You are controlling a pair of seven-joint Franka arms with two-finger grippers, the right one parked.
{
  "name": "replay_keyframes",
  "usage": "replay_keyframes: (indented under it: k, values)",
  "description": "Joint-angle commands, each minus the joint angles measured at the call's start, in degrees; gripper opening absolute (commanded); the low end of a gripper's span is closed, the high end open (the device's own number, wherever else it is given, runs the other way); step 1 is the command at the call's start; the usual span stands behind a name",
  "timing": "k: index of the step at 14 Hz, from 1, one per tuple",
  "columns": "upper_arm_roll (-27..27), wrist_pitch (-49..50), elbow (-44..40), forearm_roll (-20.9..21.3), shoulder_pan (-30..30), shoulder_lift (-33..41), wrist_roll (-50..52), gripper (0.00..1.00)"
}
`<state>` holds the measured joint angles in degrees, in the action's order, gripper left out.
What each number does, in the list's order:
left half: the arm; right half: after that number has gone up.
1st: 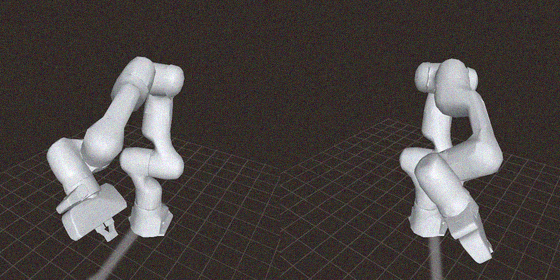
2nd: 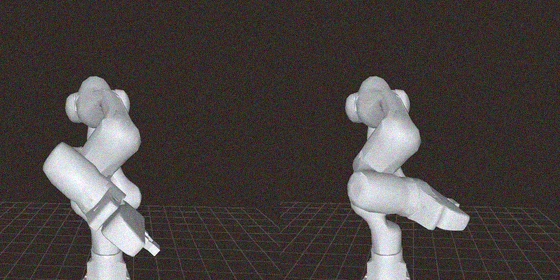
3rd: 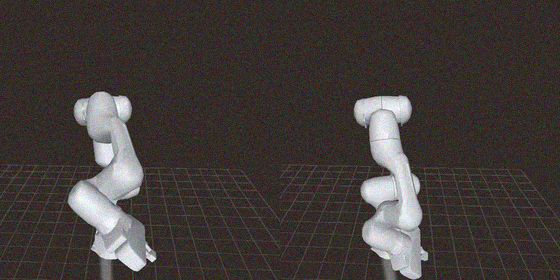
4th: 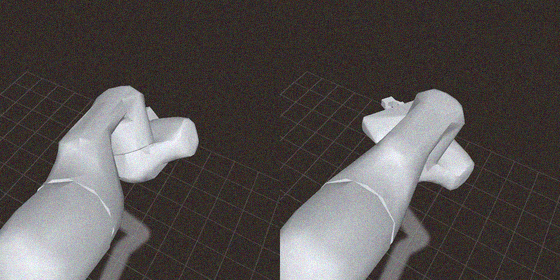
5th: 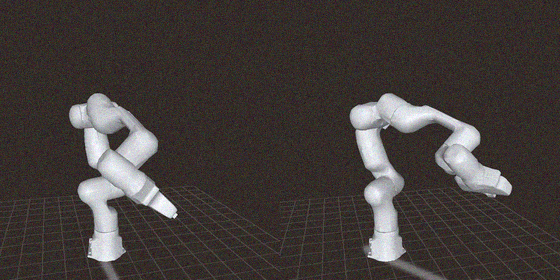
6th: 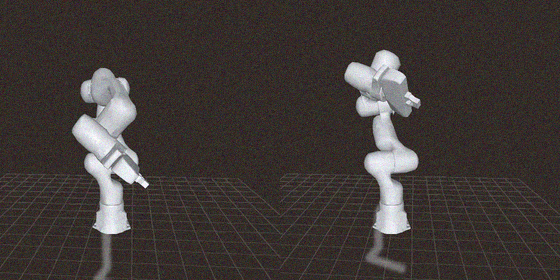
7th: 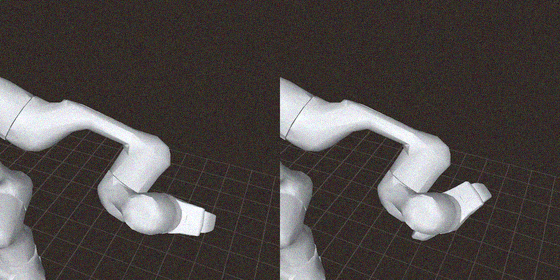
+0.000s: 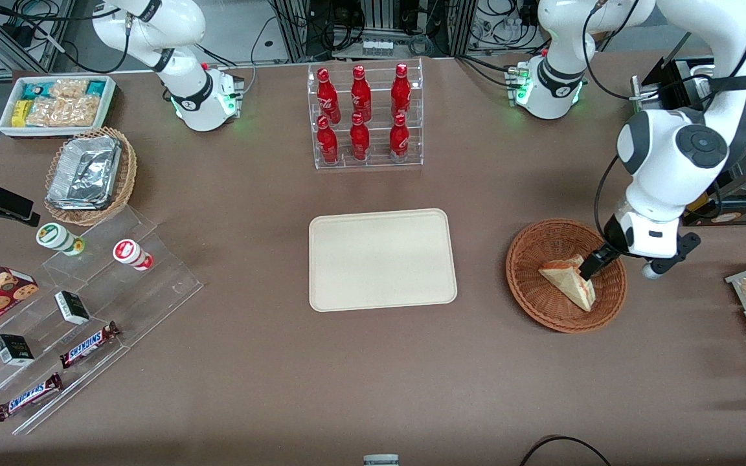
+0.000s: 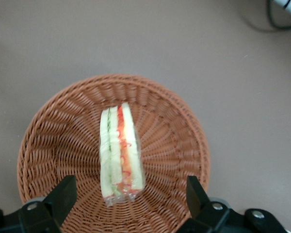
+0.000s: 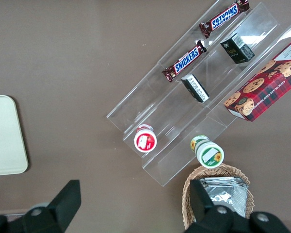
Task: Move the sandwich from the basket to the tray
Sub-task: 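Close the left gripper on the sandwich's upright edge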
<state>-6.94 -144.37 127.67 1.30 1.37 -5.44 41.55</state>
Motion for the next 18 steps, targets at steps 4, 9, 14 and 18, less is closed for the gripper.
replay_keyframes:
  k: [4,9,14,18]
  values:
    - [-0.27,-6.26,0.48,-0.16,0.48,-7.29,2.48,1.00]
    - [-0.27,-13.39,0.56,-0.07,0.48,-13.72,2.84,0.79]
    - [-0.18,-11.30,1.27,0.11,0.48,-11.19,2.49,0.00]
    - [-1.23,2.65,-0.74,3.52,0.39,-2.84,2.14,0.00]
